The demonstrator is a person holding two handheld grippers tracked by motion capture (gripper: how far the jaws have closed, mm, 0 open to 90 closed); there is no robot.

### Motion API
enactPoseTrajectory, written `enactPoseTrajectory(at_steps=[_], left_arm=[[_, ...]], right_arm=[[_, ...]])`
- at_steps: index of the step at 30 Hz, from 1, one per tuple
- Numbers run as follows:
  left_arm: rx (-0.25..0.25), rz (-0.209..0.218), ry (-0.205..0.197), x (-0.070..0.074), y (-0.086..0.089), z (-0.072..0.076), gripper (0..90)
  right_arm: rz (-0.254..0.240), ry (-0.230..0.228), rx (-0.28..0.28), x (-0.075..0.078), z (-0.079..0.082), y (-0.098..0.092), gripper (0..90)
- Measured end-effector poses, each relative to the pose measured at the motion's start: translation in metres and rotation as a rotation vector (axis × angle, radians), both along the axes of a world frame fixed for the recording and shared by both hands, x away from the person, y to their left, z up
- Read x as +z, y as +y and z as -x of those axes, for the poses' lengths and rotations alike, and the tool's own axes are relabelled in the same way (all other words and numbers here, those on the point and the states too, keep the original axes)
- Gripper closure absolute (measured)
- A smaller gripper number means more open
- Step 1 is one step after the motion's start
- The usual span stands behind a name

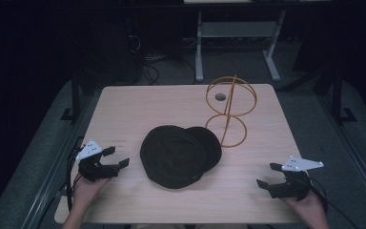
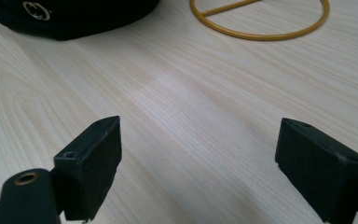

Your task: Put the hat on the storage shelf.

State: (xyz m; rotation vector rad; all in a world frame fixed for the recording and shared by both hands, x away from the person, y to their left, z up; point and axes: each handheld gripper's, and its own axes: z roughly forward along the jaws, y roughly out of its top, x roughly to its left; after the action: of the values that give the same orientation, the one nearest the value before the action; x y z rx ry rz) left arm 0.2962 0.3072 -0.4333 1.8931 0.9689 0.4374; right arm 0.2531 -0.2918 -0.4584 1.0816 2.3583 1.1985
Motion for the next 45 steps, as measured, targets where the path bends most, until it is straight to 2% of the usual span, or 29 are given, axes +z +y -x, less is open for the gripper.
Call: enactPoseTrajectory(at_steps=[5, 8, 10, 12, 16, 20, 26, 32, 39, 41, 45], left_arm=[[0.002, 0.001, 0.007, 0.000, 0.000, 0.000, 19.4], [-0.006, -0.001, -0.002, 0.000, 0.000, 0.001, 19.4], [-0.008, -0.005, 0.002, 0.000, 0.000, 0.001, 19.4], [-0.007, 0.001, 0.005, 0.000, 0.000, 0.001, 19.4], [-0.012, 0.002, -0.003, 0.000, -0.001, 0.002, 19.4], [-0.011, -0.003, 0.000, 0.000, -0.001, 0.002, 19.4], [-0.008, -0.001, 0.001, 0.000, 0.000, 0.001, 19.4], [-0.010, -0.005, -0.001, 0.000, 0.000, 0.002, 19.4], [0.000, 0.010, -0.003, -0.001, 0.002, 0.001, 19.4], [0.002, 0.013, -0.001, -0.001, 0.002, 0.001, 19.4], [0.003, 0.009, 0.000, -0.001, 0.003, 0.001, 19.4]], right_arm=[[0.000, -0.004, -0.004, -0.001, 0.001, 0.000, 14.3], [-0.010, 0.007, -0.009, 0.000, 0.002, 0.001, 14.3], [-0.008, -0.003, -0.008, 0.003, 0.004, 0.003, 14.3], [-0.003, -0.019, 0.004, 0.006, 0.004, 0.008, 14.3], [-0.003, -0.009, 0.012, 0.008, 0.005, 0.013, 14.3], [0.003, -0.026, 0.038, 0.011, 0.005, 0.019, 14.3], [-0.015, 0.016, 0.051, 0.016, 0.000, 0.028, 14.3], [0.004, -0.002, 0.074, 0.022, -0.001, 0.033, 14.3], [0.021, 0.008, 0.100, 0.033, -0.007, 0.042, 14.3], [0.032, -0.014, 0.116, 0.038, -0.007, 0.048, 14.3], [0.036, -0.017, 0.132, 0.042, -0.008, 0.054, 14.3]])
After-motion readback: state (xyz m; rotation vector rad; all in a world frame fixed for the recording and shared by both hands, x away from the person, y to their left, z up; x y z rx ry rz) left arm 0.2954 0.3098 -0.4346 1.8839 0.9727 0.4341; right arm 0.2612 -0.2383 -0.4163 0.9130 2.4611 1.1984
